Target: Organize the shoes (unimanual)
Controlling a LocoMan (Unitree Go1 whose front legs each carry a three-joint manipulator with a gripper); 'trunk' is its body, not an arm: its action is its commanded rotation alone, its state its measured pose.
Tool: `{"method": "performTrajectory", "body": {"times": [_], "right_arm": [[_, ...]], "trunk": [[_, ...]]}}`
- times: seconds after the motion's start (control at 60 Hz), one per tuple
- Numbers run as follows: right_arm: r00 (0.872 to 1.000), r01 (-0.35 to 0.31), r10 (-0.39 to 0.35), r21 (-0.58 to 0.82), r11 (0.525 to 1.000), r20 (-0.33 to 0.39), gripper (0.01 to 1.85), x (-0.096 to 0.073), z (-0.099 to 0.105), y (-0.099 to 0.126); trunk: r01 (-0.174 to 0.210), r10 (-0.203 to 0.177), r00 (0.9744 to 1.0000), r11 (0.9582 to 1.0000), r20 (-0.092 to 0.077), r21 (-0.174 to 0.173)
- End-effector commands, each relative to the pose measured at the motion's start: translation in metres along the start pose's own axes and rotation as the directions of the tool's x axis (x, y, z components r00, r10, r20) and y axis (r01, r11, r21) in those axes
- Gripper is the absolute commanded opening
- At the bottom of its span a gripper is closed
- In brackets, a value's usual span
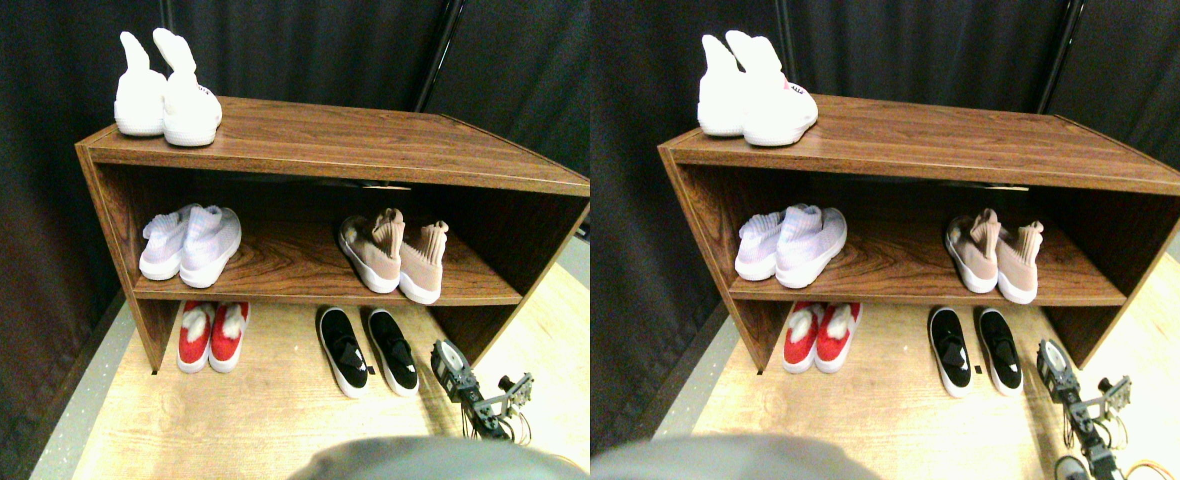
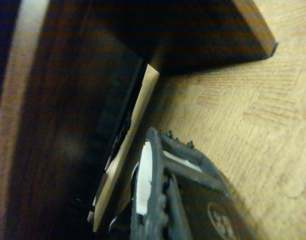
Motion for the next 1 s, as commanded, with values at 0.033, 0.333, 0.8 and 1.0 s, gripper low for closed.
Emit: {"method": "performTrajectory", "body": {"times": [0.033, 0.333, 0.8, 1.0], "right_arm": [[1.0, -0.001, 0.0, 0.03, 1.0, 0.024, 0.06, 0.015, 0.001, 0.0], [0.998, 0.059, -0.059, 0.027, 0.998, 0.01, 0.06, 0.034, -0.011, -0.004], [0.991, 0.135, -0.135, 0.088, 0.987, -0.001, 0.06, 0.025, -0.041, -0.023], [0.989, 0.145, -0.143, 0.079, 0.986, -0.022, 0.06, 0.025, -0.052, -0.02]], "trunk": [[-0.008, 0.008, 1.0, 0.9996, -0.003, -0.027], [-0.021, 0.021, 0.9998, 0.999, 0.003, -0.04], [-0.043, 0.043, 0.9991, 0.9968, -0.001, -0.067], [-0.05, 0.05, 0.9988, 0.9954, -0.001, -0.082]]}}
